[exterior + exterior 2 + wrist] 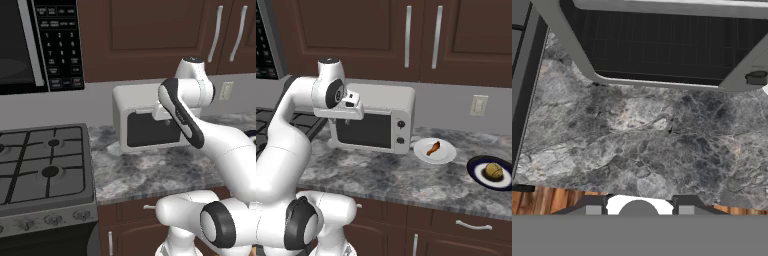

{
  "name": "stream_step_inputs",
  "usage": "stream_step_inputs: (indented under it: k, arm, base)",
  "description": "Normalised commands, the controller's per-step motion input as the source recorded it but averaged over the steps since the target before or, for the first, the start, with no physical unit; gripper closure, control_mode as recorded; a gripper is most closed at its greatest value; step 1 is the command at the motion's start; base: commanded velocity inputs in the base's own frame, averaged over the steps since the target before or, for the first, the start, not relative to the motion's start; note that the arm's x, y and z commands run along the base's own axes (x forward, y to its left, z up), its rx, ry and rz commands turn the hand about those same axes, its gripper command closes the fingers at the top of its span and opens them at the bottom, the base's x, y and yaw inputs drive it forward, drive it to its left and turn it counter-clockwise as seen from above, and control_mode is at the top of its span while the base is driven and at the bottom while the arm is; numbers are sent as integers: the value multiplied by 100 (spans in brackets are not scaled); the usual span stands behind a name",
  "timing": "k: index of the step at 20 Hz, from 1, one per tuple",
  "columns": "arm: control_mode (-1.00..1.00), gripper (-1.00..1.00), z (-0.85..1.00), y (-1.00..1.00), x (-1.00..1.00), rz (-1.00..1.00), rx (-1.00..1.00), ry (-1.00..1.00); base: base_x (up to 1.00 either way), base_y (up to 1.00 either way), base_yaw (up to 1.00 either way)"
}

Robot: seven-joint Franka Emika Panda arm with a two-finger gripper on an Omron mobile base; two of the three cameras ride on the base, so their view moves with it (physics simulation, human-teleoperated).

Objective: Open the toaster oven door. Place the bread on the bottom rack in the toaster oven and place the chicken drumstick on the top rack.

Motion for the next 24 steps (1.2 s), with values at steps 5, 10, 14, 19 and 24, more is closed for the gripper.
stream_step_inputs:
  k: [5, 10, 14, 19, 24]
  arm:
    - [100, -100, 0, 0, 0, 0, 0, 0]
    - [100, -100, 0, 0, 0, 0, 0, 0]
    - [-100, -100, 0, 0, 0, 0, 0, 0]
    - [-100, -100, 0, 0, 0, 0, 0, 0]
    - [-100, -100, -2, 0, 0, 0, -1, 1]
  base:
    - [0, 0, 0]
    - [0, 0, 0]
    - [0, 0, 0]
    - [0, 0, 0]
    - [0, 0, 0]
